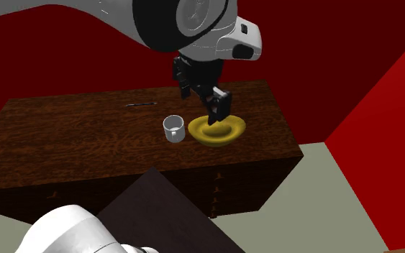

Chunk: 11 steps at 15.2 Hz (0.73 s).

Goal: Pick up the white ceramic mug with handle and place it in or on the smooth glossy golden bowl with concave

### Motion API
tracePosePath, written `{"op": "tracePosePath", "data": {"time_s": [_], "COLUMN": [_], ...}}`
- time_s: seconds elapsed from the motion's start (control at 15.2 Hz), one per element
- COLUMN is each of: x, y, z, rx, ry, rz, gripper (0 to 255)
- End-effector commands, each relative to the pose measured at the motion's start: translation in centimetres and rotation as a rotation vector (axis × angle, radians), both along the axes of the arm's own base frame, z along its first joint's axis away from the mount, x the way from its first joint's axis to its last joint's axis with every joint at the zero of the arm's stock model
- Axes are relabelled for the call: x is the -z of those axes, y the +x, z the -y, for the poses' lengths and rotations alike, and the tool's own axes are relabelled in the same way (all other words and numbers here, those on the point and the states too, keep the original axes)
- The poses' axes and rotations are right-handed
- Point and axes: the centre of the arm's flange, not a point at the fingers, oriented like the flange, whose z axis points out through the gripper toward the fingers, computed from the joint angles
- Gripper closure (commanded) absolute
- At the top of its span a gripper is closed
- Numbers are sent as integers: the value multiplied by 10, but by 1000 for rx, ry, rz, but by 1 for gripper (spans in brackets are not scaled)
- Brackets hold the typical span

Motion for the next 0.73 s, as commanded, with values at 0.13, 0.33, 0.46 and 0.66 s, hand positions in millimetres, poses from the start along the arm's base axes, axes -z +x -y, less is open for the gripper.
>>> {"op": "tracePosePath", "data": {"time_s": [0.13, 0.33, 0.46, 0.66], "x": [38, 67, 86, 114], "y": [13, 23, 30, 40], "z": [-37, -64, -82, -108], "rx": [-4, -8, -11, -14], "ry": [-11, -19, -25, -34], "rz": [3, 3, 4, 4], "gripper": [0, 0, 0, 0]}}
